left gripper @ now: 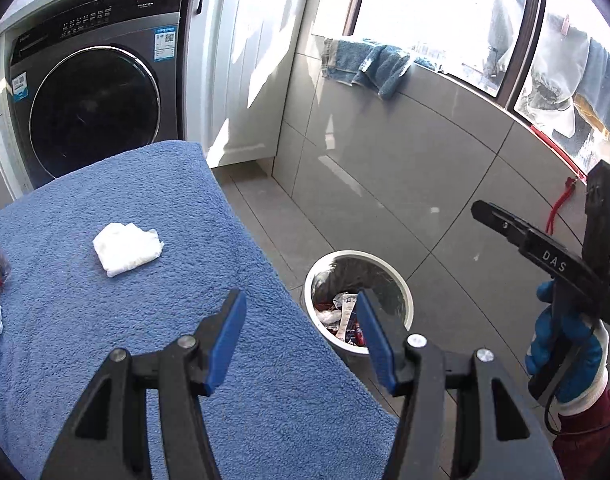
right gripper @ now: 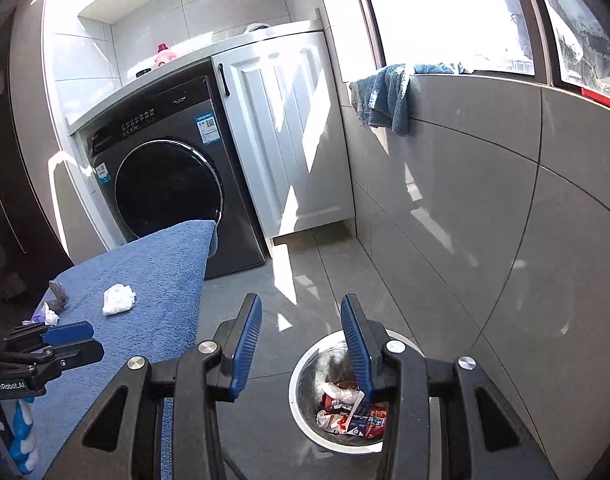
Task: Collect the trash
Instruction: 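Move both grippers back over the purple plastic bags on the towel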
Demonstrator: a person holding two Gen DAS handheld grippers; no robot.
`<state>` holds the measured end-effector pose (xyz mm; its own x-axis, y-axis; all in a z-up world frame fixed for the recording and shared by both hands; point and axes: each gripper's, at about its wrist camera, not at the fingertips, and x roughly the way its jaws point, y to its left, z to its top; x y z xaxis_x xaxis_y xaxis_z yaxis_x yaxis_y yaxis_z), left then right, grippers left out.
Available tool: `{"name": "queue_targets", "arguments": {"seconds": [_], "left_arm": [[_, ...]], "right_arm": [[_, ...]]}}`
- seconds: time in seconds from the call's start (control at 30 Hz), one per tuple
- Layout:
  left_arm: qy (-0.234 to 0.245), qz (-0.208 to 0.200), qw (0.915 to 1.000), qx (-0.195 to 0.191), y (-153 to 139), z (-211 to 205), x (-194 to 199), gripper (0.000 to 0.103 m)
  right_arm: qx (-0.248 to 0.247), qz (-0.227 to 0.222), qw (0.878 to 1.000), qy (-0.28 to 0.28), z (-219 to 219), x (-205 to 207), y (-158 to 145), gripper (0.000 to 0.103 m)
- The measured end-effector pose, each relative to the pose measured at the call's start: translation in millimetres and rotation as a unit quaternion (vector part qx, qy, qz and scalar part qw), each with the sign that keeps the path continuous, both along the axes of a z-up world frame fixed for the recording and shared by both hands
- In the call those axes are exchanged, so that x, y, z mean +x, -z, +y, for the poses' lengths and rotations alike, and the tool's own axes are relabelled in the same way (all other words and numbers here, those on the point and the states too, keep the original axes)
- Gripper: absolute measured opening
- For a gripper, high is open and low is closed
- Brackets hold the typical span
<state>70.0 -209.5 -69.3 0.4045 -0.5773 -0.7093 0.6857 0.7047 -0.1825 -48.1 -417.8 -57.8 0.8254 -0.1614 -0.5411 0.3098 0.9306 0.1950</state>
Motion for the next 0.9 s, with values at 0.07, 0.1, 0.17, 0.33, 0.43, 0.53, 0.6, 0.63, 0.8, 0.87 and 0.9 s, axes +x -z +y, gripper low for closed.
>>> {"name": "queue_targets", "arguments": {"seconds": [0.07,0.1,0.17,0.33,0.43,0.53,0.6,0.63,0.8,0.87,0.9], "left_arm": [[-0.024,-0.009,0.9997,0.002,-5,34,-1,0.055],[-0.036,-0.013,0.9992,0.003,-6,50,-2,0.055],[-0.062,-0.028,0.9976,0.007,-11,83,-5,0.055],[-0.114,-0.038,0.9927,0.004,-13,165,-14,0.055],[-0.131,-0.043,0.9903,0.012,-10,207,-19,0.055],[-0.152,-0.04,0.9874,0.019,-5,245,-21,0.055],[-0.169,-0.033,0.9849,0.021,1,271,-20,0.055],[-0.179,-0.029,0.9832,0.023,4,284,-19,0.055],[-0.223,-0.018,0.9746,0.01,14,337,-14,0.055],[-0.231,-0.018,0.9728,0.005,15,350,-11,0.055],[-0.233,-0.018,0.9722,0.003,16,354,-9,0.055]], "right_arm": [[-0.003,-0.007,1.0,-0.016,18,-1,-10,0.039],[-0.006,-0.01,1.0,-0.027,30,0,-15,0.039],[-0.012,-0.013,0.999,-0.046,51,3,-24,0.039],[-0.029,-0.019,0.995,-0.096,103,12,-45,0.039],[-0.037,-0.024,0.992,-0.118,132,15,-57,0.039],[-0.049,-0.024,0.989,-0.137,156,20,-65,0.039],[-0.054,-0.024,0.987,-0.147,169,25,-68,0.039],[-0.055,-0.022,0.987,-0.152,176,27,-70,0.039],[-0.063,-0.012,0.981,-0.184,212,46,-72,0.039],[-0.064,-0.009,0.978,-0.198,226,55,-72,0.039],[-0.064,-0.007,0.976,-0.206,233,60,-71,0.039]]}}
